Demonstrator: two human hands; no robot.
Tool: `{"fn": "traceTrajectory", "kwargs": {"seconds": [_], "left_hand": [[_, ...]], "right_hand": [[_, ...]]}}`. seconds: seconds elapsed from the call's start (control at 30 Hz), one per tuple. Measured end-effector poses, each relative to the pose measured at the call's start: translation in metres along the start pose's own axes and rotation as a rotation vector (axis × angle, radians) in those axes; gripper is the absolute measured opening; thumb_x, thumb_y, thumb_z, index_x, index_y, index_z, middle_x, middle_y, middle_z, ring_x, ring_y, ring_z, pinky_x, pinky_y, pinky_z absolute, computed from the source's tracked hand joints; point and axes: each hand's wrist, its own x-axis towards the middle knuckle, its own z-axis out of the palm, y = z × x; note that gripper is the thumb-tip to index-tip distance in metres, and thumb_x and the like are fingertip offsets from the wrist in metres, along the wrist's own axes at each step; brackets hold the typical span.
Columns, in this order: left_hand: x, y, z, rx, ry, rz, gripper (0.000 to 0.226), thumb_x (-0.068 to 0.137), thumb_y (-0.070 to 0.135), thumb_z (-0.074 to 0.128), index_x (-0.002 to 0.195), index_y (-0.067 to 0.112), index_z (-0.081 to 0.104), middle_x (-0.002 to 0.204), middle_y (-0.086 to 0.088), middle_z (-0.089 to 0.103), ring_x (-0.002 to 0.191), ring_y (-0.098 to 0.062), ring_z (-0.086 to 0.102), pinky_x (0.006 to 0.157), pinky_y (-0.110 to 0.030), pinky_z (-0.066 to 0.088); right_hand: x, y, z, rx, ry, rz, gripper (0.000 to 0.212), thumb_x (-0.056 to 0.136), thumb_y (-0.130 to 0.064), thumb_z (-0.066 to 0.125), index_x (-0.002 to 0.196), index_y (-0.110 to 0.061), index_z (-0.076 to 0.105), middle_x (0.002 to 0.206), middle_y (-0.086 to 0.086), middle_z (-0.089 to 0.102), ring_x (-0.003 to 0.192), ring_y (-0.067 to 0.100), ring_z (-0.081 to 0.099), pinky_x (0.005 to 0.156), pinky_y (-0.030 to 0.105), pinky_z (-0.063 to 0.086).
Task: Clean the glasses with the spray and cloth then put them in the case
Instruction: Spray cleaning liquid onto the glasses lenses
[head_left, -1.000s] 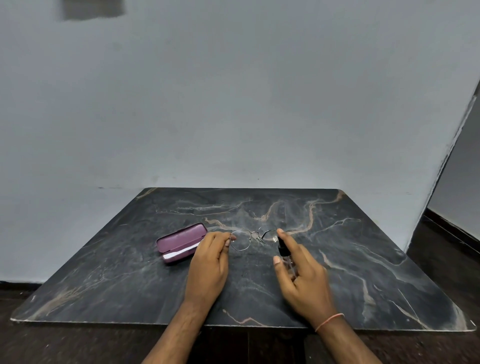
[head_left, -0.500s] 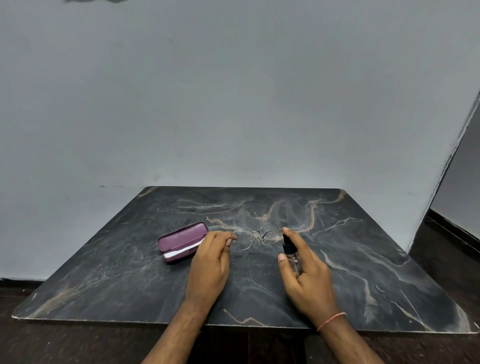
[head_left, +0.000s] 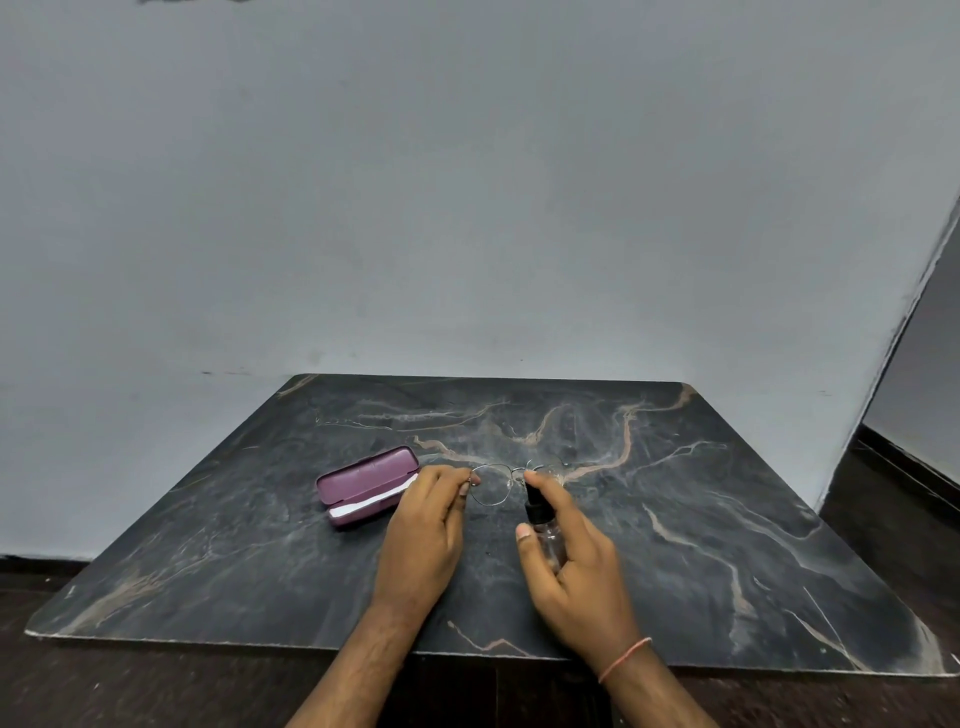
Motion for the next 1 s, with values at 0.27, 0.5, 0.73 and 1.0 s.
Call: {"fn": "traceTrajectory", "kwargs": {"seconds": [0.27,0.5,0.73,1.0], "left_hand": [[0.000,-0.002,0.000,0.005,-0.006,0.011,0.017,0.112,0.023,0.055,0.120,0.026,0.069,0.113,0.017,0.062,0.104,-0.008,0.065,0.088,-0.030,0.055],[-0.001,-0.002,0.000,0.007,0.004,0.013,0.017,0.111,0.019,0.057,0.119,0.026,0.070,0.114,0.016,0.063,0.106,-0.009,0.066,0.091,-0.030,0.055],[0.000,-0.002,0.001,0.015,0.024,0.000,0.018,0.112,0.019,0.055,0.119,0.024,0.071,0.114,0.015,0.064,0.106,-0.007,0.065,0.091,-0.026,0.053],[0.001,-0.004,-0.001,-0.026,0.099,-0.006,0.019,0.110,0.009,0.058,0.114,0.021,0.072,0.111,0.013,0.064,0.107,0.002,0.061,0.090,-0.010,0.044]], "right_hand": [[0.000,-0.007,0.012,-0.023,0.034,0.002,0.053,0.094,-0.021,0.072,0.139,-0.045,0.057,0.106,-0.020,0.070,0.081,-0.009,0.062,0.076,0.012,0.047],[0.000,-0.008,0.013,-0.033,0.076,-0.005,0.062,0.097,-0.018,0.072,0.148,-0.046,0.053,0.133,-0.032,0.063,0.094,-0.015,0.064,0.089,0.009,0.050],[0.007,-0.006,0.006,0.374,0.061,0.291,0.054,0.103,-0.013,0.063,0.139,-0.052,0.055,0.086,0.011,0.070,0.044,0.026,0.060,0.046,0.037,0.054],[0.003,-0.022,0.005,1.359,-0.288,0.966,0.033,0.096,-0.028,0.060,0.126,-0.039,0.065,0.077,0.007,0.054,0.036,0.017,0.043,0.035,0.018,0.035]]}}
